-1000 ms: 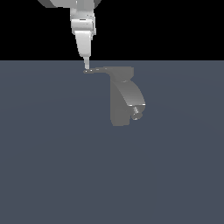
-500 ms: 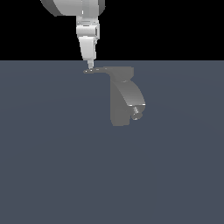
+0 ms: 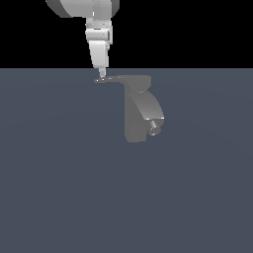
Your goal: Turn on the faucet by rotating a designated handle.
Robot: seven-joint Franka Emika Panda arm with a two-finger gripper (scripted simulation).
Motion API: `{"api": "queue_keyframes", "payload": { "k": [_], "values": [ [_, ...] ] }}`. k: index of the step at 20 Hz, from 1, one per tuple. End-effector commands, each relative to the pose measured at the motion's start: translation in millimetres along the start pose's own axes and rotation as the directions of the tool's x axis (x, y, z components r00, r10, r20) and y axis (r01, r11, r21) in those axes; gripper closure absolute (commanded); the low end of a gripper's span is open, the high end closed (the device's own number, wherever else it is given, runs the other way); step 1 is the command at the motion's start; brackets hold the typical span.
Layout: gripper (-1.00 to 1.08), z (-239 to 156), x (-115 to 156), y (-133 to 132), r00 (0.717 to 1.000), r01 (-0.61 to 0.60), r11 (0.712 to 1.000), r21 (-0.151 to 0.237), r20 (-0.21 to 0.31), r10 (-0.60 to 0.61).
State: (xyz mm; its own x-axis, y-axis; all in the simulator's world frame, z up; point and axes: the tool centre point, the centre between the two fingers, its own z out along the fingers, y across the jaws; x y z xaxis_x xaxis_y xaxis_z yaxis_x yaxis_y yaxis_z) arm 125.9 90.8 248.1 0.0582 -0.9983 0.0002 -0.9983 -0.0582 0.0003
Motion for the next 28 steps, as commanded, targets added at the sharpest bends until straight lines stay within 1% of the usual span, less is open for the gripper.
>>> {"api": "queue_keyframes", "payload": {
  "k": [1, 28],
  "values": [
    [1.08, -0.2, -0.3, 5.4, 1.000, 0.000, 1.000, 0.000, 0.000, 0.000],
    [1.08, -0.1, -4.2, 75.3, 1.000, 0.000, 1.000, 0.000, 0.000, 0.000]
  ]
}}
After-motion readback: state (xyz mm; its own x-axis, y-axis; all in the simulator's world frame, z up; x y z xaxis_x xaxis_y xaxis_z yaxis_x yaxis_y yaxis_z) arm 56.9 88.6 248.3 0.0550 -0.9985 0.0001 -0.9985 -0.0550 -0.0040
